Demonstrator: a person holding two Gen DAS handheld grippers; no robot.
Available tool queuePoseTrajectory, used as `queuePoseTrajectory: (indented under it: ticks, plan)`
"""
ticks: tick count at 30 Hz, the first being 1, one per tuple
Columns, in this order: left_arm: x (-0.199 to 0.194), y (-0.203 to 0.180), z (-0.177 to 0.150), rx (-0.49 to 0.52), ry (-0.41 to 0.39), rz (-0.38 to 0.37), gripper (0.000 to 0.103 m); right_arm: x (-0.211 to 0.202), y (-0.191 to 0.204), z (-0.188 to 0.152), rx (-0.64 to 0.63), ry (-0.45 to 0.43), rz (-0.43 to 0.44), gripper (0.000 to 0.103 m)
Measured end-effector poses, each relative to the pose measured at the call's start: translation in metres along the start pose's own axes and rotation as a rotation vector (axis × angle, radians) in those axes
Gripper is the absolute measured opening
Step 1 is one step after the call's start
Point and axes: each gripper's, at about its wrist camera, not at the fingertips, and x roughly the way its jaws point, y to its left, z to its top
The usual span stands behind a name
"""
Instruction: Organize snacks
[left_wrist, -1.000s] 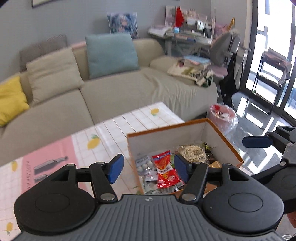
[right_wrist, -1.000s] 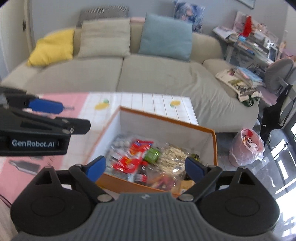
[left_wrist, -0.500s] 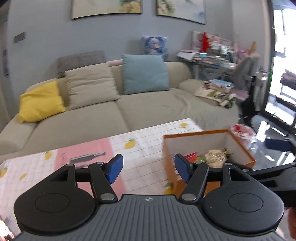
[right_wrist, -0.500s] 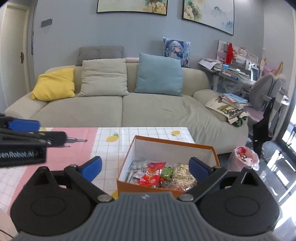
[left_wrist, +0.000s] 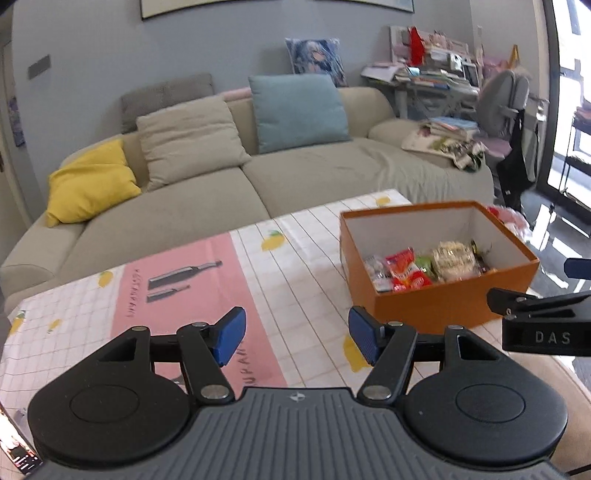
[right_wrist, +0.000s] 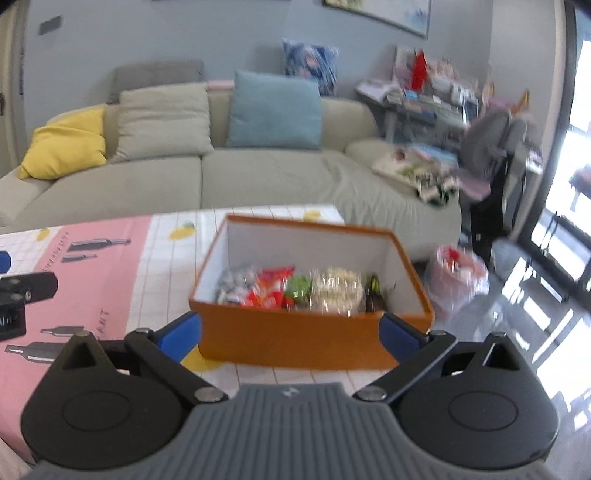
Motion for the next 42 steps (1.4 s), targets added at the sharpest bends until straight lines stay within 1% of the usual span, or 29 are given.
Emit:
queuePoseTrajectory:
  ticks: [7, 12, 17, 27, 42]
  plan:
    - [0.020, -0.006, -0.011, 0.006, 0.085, -0.024, 0.075, 0.027, -0.010, -0.011, 0.013, 0.065, -0.043, 0.100]
    - [0.028, -0.004, -0.016, -0.021, 0.134, -0.039, 0.075, 0.036, -0.010, -0.015, 0.013, 0.085, -0.034, 0.100]
    - [0.027, 0.005, -0.017, -0.050, 0.133, -0.029, 0.075, 0.037, -0.005, -0.014, -0.011, 0.075, -0.042, 0.100]
    - [0.025, 0.015, -0.018, -0.078, 0.141, -0.024, 0.075, 0.033, 0.008, -0.013, -0.049, 0.070, -0.026, 0.100]
    - [0.024, 0.017, -0.017, -0.080, 0.145, -0.021, 0.075, 0.028, 0.015, -0.011, -0.072, 0.062, -0.017, 0.100]
